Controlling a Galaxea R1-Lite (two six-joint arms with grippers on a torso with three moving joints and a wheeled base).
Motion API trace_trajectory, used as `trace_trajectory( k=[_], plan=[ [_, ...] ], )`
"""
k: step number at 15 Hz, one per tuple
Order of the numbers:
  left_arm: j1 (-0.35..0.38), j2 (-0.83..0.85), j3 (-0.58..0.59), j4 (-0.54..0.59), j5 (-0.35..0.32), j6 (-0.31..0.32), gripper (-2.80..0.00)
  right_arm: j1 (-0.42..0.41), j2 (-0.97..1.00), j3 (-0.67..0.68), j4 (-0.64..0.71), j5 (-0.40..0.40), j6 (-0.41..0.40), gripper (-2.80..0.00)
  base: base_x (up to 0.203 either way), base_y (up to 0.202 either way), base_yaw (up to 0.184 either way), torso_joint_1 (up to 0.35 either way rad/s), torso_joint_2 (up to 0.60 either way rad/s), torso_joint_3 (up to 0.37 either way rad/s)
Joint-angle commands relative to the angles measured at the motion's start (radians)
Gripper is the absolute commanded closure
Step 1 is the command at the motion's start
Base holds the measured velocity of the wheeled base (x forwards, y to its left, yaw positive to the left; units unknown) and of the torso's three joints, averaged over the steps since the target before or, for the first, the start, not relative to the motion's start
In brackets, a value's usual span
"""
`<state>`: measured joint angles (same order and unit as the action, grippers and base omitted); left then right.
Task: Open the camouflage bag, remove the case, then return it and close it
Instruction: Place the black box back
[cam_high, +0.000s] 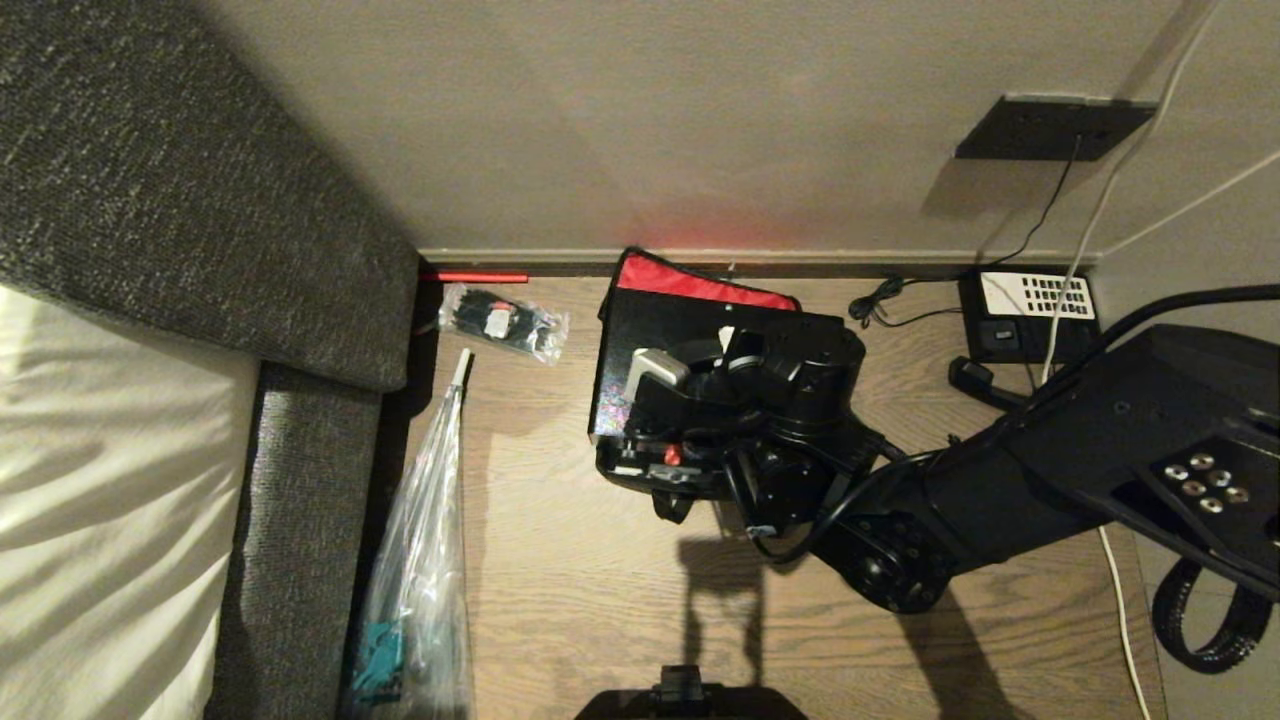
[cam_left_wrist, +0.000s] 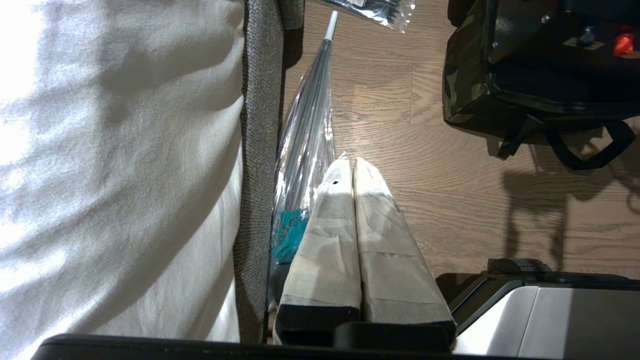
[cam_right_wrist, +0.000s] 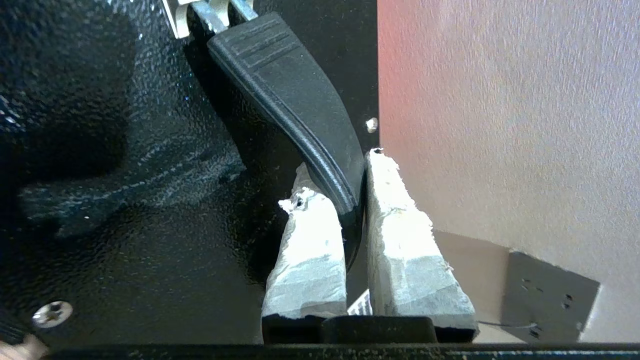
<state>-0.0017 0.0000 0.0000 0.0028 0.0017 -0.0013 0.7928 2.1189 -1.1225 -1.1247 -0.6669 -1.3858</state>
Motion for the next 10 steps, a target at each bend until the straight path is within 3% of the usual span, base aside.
trace_trajectory(
  k=[1,10],
  plan=[
    [0.0,0.0,0.0,0.0,0.0,0.0,0.0,-0.009,-0.013,0.013,-0.004,-0.002,-0.004,0.0,0.0,0.0,0.0,0.0,0.0,0.0],
    [0.0,0.0,0.0,0.0,0.0,0.0,0.0,-0.025,-0.056,0.055,0.024,-0.002,0.002,0.0,0.0,0.0,0.0,0.0,0.0,0.0]
  ],
)
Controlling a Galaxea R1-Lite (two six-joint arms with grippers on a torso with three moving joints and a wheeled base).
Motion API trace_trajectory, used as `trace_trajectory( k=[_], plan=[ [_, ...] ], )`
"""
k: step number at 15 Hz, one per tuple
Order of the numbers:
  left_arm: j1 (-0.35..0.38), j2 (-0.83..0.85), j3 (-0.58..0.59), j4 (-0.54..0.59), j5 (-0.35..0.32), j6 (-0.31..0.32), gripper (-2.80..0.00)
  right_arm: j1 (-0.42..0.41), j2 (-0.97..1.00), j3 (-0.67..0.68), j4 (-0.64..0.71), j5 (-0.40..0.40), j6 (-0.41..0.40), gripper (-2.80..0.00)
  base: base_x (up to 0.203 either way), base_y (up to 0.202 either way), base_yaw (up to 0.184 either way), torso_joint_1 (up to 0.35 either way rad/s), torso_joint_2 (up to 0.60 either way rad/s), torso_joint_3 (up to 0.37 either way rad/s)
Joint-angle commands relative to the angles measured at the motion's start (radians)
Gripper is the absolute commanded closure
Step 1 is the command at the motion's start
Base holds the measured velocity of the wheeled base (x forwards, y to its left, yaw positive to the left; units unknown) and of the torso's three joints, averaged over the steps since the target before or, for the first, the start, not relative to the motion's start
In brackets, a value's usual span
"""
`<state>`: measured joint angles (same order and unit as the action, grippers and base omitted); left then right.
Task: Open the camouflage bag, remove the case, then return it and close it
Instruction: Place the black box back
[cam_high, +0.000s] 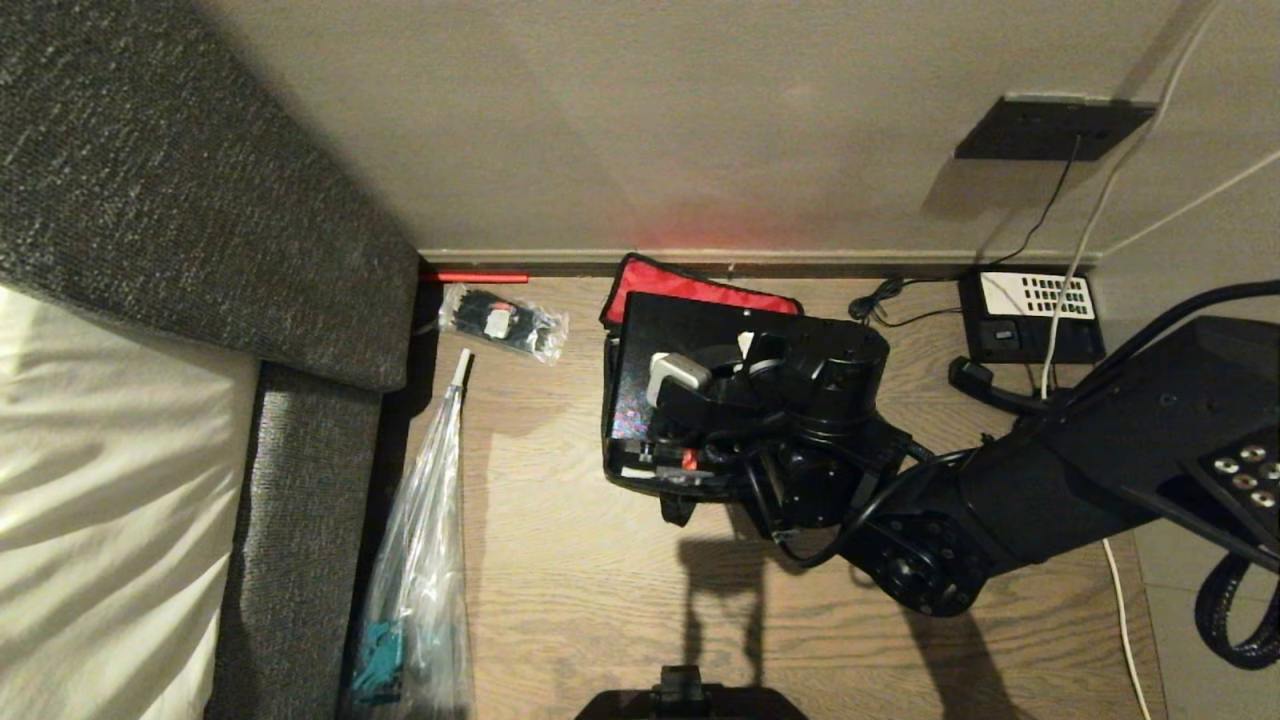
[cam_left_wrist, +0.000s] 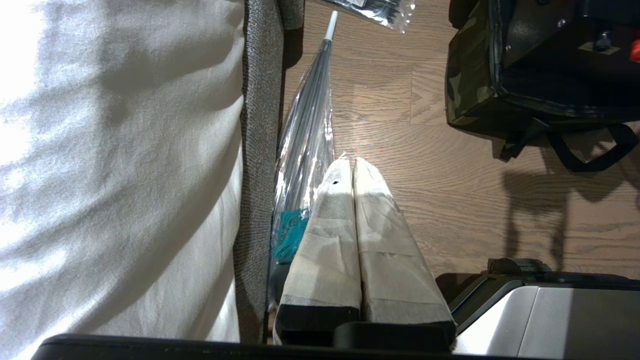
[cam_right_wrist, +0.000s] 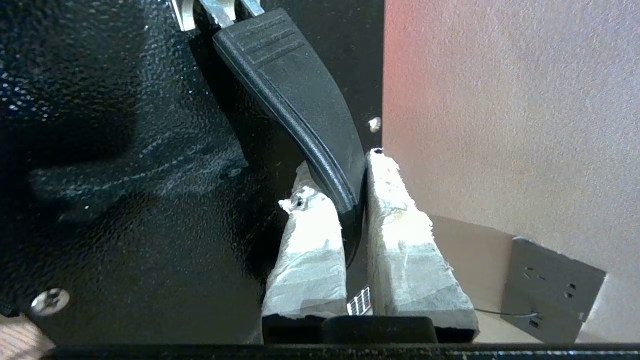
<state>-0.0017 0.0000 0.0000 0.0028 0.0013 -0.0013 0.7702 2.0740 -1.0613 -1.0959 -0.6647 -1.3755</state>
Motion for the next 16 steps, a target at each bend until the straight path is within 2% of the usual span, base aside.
trace_trajectory(
  k=[1,6,16],
  plan=[
    [0.0,0.0,0.0,0.0,0.0,0.0,0.0,-0.005,-0.016,-0.006,0.001,-0.004,-0.008,0.0,0.0,0.0,0.0,0.0,0.0,0.0],
    [0.0,0.0,0.0,0.0,0.0,0.0,0.0,-0.008,-0.049,-0.008,0.056,-0.004,-0.008,0.0,0.0,0.0,0.0,0.0,0.0,0.0],
    [0.0,0.0,0.0,0.0,0.001,0.0,0.0,-0.008,-0.008,0.026,0.028,-0.004,0.016,0.0,0.0,0.0,0.0,0.0,0.0,0.0]
  ],
)
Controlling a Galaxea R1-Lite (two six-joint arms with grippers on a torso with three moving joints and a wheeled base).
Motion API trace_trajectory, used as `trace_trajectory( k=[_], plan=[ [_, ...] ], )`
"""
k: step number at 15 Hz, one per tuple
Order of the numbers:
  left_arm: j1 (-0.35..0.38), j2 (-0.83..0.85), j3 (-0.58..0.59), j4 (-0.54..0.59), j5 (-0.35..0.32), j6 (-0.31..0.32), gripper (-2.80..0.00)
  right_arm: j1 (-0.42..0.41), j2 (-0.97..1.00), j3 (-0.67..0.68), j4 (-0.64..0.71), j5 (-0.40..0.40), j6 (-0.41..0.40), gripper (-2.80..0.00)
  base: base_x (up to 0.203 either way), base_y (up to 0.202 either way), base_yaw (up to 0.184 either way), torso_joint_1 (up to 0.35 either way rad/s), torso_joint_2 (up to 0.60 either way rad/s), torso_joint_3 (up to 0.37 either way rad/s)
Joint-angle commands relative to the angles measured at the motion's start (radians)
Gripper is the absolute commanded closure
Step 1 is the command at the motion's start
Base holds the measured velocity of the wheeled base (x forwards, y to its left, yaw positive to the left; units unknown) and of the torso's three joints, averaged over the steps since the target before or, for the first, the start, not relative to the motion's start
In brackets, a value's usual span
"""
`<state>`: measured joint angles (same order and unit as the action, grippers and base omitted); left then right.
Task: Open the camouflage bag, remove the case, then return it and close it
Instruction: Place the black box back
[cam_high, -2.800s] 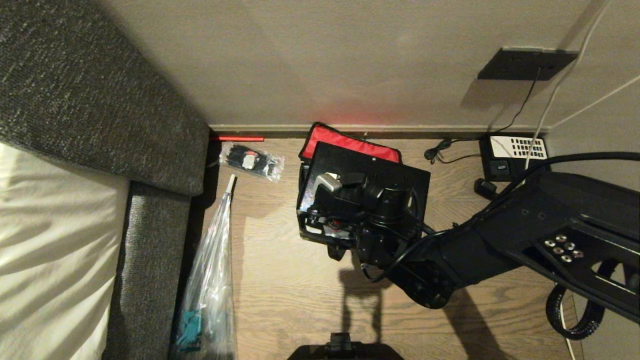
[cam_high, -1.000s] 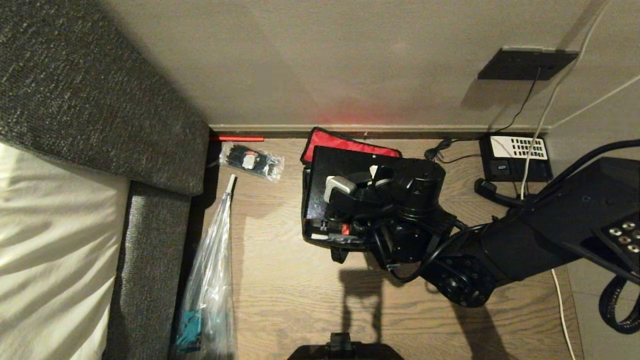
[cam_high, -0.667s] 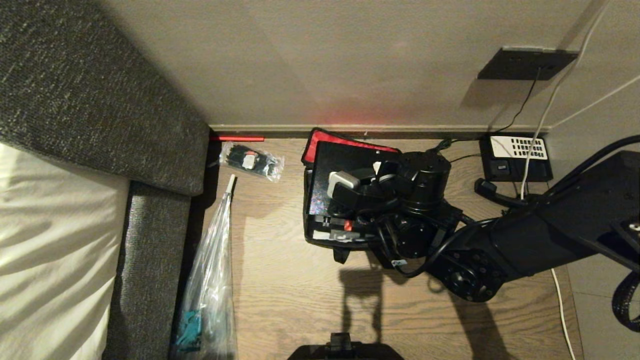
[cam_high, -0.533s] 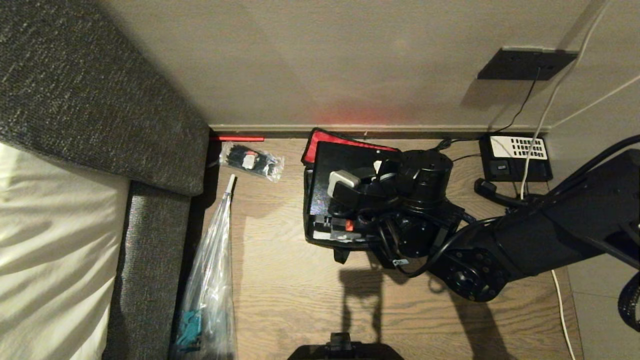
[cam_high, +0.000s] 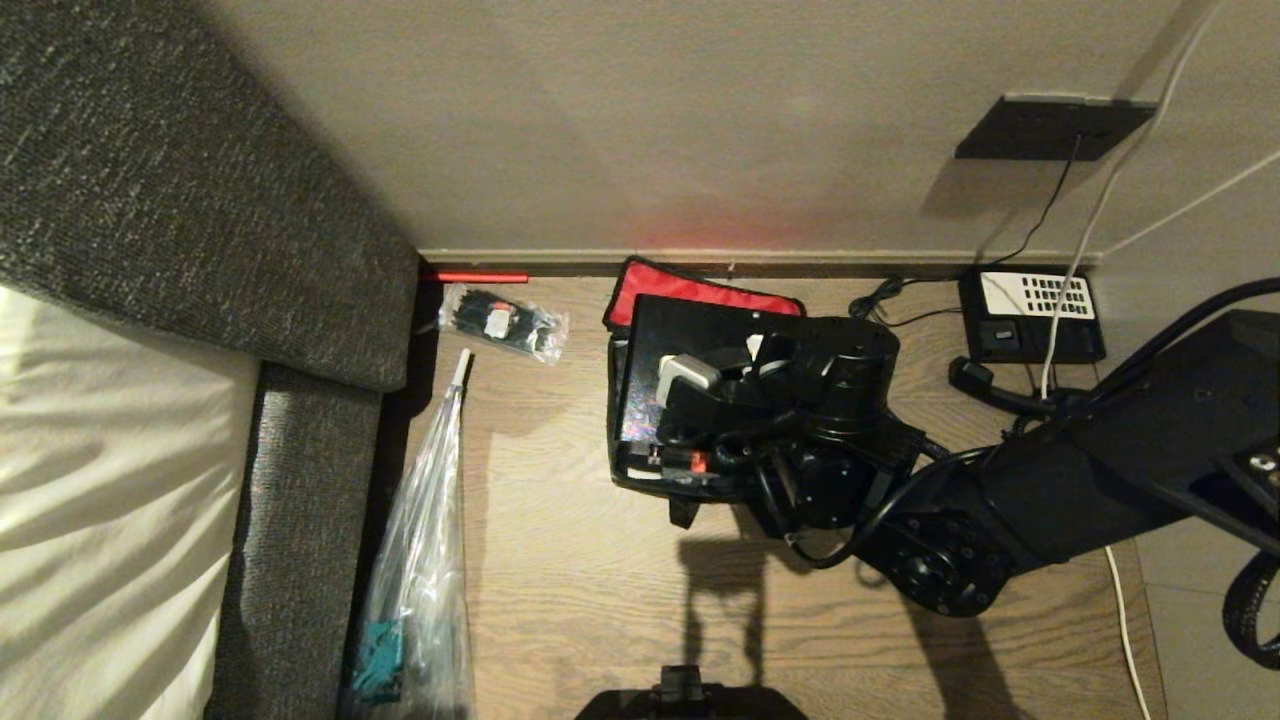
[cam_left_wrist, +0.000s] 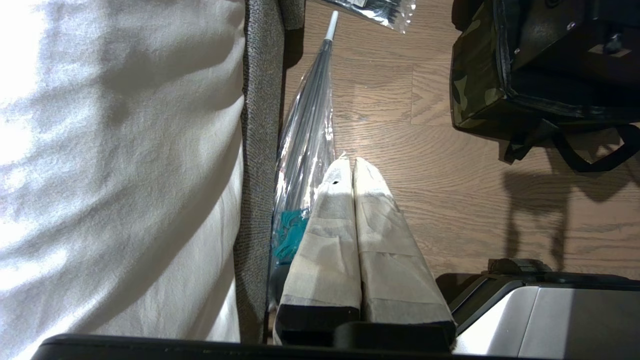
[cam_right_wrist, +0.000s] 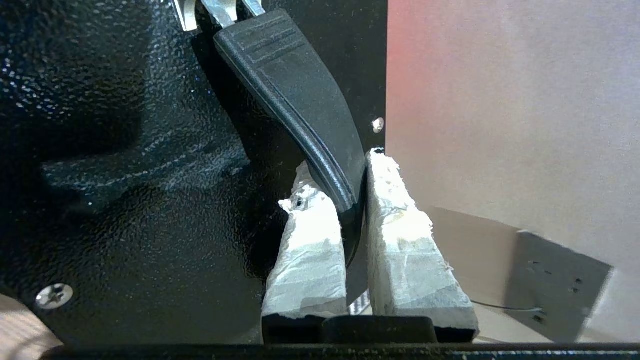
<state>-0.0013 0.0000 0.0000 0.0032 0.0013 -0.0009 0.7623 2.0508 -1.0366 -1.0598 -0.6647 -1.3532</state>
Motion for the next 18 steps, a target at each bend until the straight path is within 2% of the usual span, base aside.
trace_trajectory(
  k=[1,18],
  plan=[
    [0.0,0.0,0.0,0.0,0.0,-0.001,0.0,0.0,0.021,-0.001,-0.01,-0.004,-0.007,0.0,0.0,0.0,0.0,0.0,0.0,0.0],
    [0.0,0.0,0.0,0.0,0.0,-0.001,0.0,-0.009,0.107,-0.011,-0.101,-0.004,-0.005,0.0,0.0,0.0,0.0,0.0,0.0,0.0]
  ],
)
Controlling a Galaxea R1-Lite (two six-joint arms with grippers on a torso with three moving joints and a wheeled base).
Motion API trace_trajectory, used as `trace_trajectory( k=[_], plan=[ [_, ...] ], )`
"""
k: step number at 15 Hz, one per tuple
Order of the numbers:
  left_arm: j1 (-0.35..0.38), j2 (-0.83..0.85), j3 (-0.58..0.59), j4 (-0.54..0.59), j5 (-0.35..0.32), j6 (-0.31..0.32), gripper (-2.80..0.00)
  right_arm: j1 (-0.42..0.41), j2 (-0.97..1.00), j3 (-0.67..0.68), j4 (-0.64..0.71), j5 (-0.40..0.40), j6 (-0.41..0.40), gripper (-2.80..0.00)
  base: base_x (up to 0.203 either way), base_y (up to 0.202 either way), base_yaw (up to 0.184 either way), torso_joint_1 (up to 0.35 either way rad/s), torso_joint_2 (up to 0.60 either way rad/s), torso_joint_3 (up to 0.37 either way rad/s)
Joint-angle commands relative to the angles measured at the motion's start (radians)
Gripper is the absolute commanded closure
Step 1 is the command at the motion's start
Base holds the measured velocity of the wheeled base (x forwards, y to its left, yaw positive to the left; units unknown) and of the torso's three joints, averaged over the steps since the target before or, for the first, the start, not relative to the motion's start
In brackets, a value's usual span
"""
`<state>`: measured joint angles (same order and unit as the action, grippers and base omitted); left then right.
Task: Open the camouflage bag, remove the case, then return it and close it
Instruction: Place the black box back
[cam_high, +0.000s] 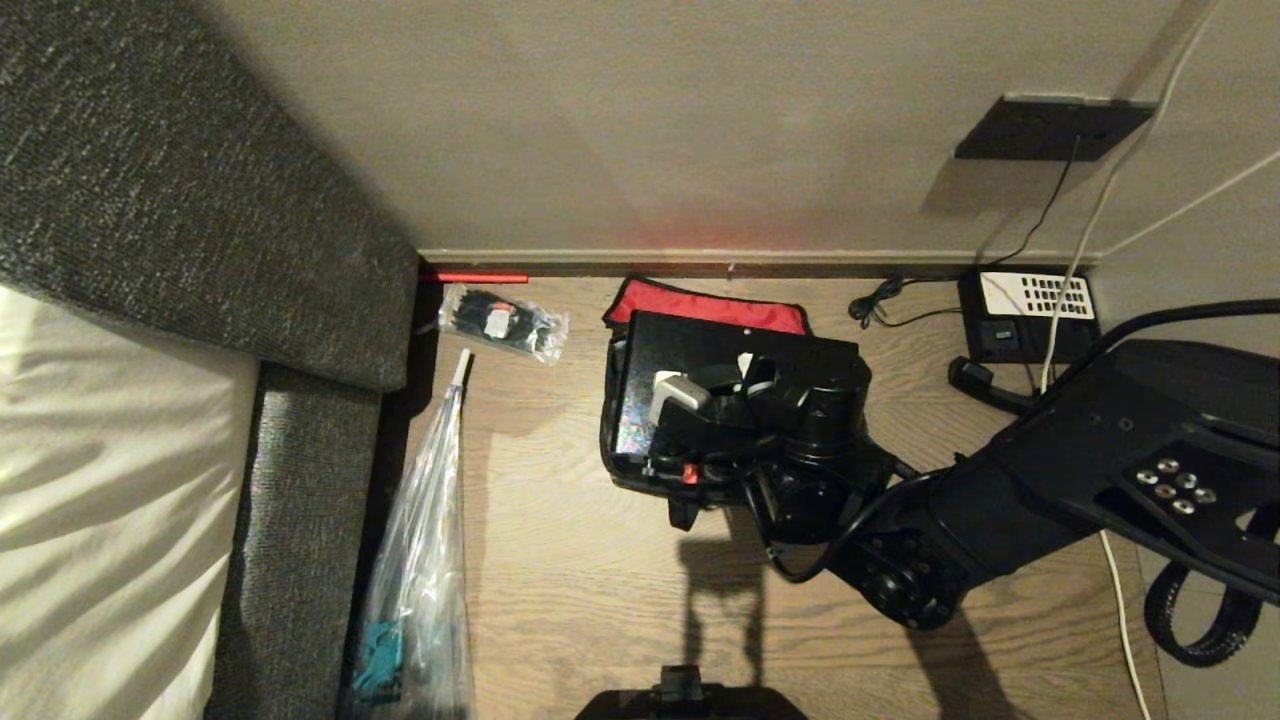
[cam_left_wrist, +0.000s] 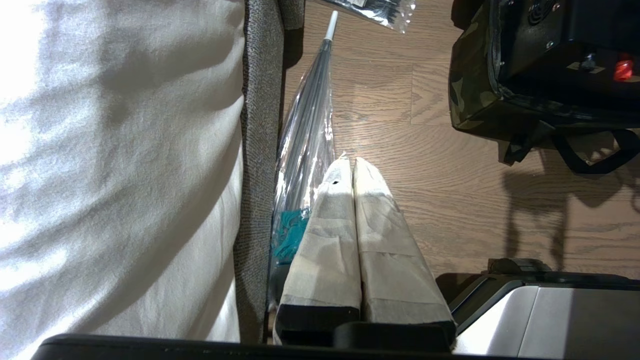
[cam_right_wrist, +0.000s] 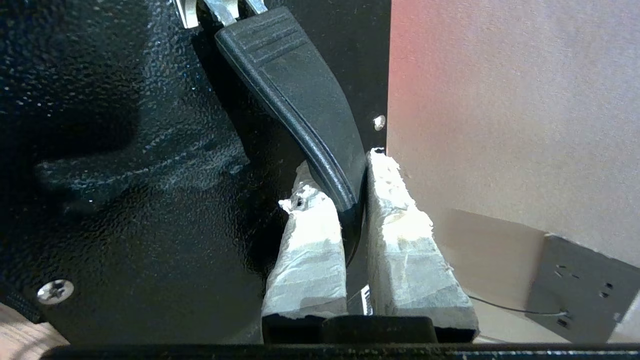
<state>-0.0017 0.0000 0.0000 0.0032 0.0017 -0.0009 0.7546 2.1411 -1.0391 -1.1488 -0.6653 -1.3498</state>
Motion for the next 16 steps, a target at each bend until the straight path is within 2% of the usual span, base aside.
trace_trajectory(
  k=[1,5,10,16],
  plan=[
    [0.0,0.0,0.0,0.0,0.0,-0.001,0.0,-0.008,0.024,-0.011,-0.02,-0.003,-0.01,0.0,0.0,0.0,0.0,0.0,0.0,0.0],
    [0.0,0.0,0.0,0.0,0.0,0.001,0.0,-0.012,0.05,-0.022,-0.066,-0.003,-0.018,0.0,0.0,0.0,0.0,0.0,0.0,0.0],
    [0.0,0.0,0.0,0.0,0.0,-0.001,0.0,-0.011,-0.027,-0.013,0.016,-0.003,-0.023,0.0,0.0,0.0,0.0,0.0,0.0,0.0],
    [0.0,0.0,0.0,0.0,0.0,-0.001,0.0,-0.011,0.022,-0.02,0.017,-0.003,-0.009,0.0,0.0,0.0,0.0,0.0,0.0,0.0]
  ],
)
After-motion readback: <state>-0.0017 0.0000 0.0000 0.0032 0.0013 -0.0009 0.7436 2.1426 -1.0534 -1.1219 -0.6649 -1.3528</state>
